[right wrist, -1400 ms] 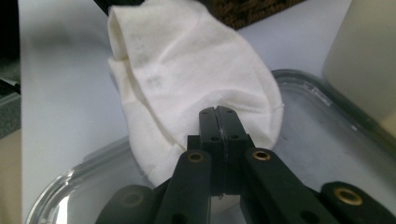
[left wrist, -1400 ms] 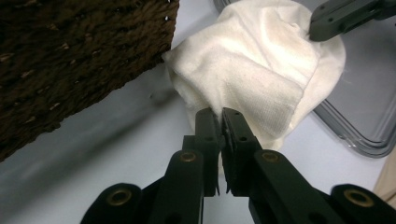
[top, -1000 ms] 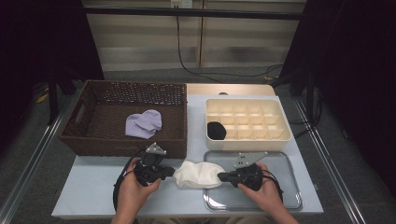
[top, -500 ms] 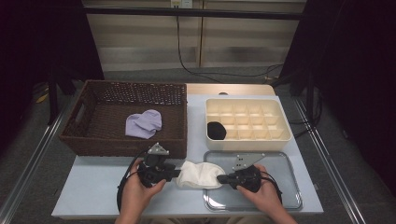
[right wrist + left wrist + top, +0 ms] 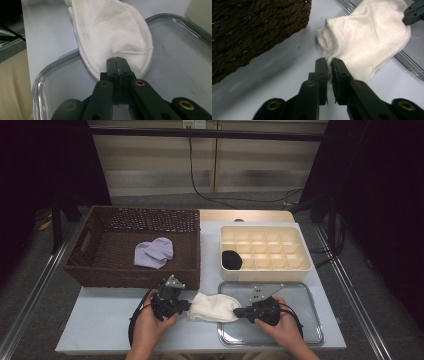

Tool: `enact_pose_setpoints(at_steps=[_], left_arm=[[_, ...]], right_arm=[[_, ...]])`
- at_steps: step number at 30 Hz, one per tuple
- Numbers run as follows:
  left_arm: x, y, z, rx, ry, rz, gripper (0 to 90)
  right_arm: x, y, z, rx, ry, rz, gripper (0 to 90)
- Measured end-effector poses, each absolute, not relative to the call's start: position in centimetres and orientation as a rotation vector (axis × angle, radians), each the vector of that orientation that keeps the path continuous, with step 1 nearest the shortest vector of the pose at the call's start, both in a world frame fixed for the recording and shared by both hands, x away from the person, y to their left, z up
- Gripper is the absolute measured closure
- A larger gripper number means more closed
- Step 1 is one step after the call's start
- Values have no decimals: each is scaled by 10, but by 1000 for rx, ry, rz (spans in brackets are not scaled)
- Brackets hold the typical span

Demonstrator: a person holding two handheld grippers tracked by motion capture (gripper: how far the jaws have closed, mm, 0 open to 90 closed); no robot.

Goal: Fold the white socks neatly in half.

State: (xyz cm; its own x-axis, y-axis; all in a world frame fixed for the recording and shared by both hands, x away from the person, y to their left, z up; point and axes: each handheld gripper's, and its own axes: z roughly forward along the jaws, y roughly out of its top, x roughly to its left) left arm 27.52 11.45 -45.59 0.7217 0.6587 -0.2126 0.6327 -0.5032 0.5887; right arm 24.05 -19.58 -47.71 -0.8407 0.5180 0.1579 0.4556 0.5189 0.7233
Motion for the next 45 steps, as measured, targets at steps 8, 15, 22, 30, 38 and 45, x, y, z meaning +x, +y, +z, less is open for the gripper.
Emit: enact_pose_setpoints(at_steps=[8,15,22,30,38,45], left_arm=[[274,112,-459,2236,980,82,578],[276,108,-468,2242,990,49,576],[274,108,-467,2244,1020,-1,747],[279,118,-455,2237,1061,-61,797],[278,116,-450,2253,1018,-45,797],[279,119,-445,2264,1022,-39,793]], right_arm=[[242,-196,-478,841,2677,1242,900],[242,-197,-479,853,2674,1249,900],[242,-197,-479,854,2669,1251,900],[243,-198,-479,860,2669,1264,900],[244,-196,-475,861,2640,1269,893],[248,-189,-466,847,2606,1319,870]])
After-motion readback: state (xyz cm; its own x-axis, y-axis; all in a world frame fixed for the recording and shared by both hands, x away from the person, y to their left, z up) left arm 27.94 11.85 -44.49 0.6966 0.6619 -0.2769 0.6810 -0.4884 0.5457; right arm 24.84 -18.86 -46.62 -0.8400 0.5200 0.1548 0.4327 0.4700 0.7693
